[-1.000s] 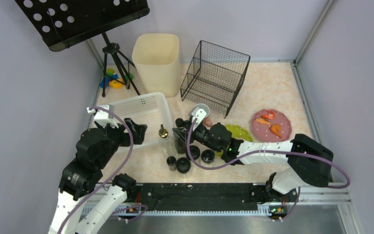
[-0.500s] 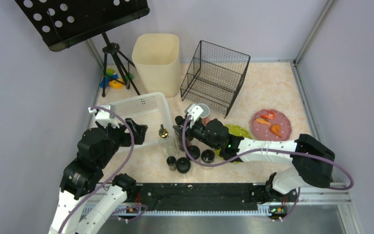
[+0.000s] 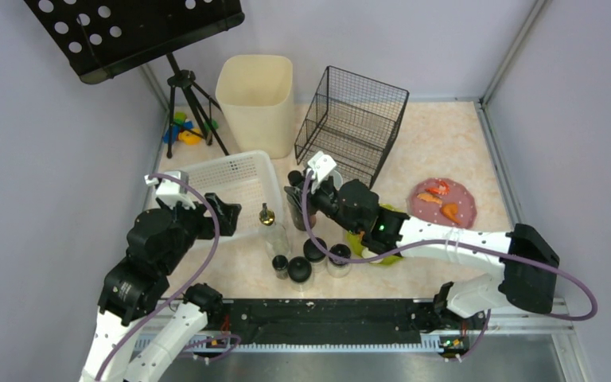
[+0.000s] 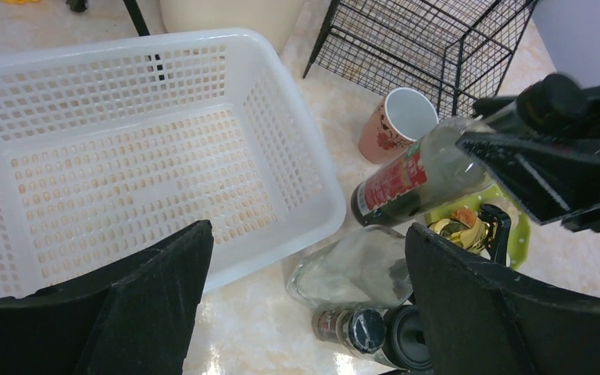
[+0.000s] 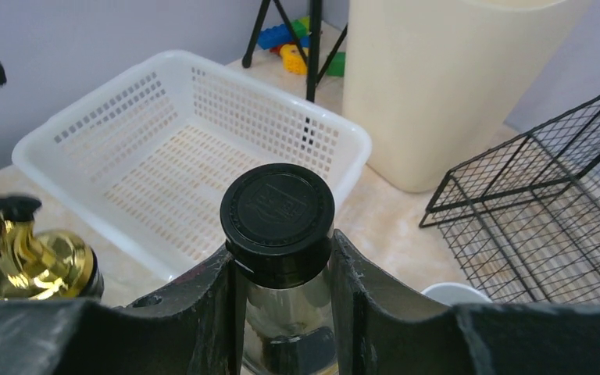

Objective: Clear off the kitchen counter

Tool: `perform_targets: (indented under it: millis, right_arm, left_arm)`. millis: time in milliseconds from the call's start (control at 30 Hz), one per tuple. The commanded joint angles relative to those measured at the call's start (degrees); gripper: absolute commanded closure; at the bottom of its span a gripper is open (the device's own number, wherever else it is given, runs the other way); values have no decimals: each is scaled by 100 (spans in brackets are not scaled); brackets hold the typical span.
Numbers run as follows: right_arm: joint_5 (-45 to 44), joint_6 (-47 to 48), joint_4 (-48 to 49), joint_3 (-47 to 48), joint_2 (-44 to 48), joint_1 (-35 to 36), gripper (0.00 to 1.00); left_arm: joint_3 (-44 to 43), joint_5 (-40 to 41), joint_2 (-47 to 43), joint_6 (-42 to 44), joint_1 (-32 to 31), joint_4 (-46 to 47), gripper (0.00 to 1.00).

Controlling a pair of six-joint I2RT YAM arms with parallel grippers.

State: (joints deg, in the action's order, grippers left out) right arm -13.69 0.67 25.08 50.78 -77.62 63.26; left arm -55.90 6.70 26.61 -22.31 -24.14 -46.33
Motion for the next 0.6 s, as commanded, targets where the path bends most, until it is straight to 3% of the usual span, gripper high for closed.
perform_targets:
  millis: [0, 233, 567]
  right_arm:
    - [-515, 196, 60, 1131, 387, 26, 100]
    - [-598, -22, -1195, 2434, 260, -365, 100]
    - [-379, -123, -2047, 3875, -312, -1516, 100]
  left_arm:
    - [51, -28, -16, 104, -3, 335, 3]
    - [87, -84, -19, 121, -2, 372, 3]
    - [95, -137, 22, 177, -3, 422, 2]
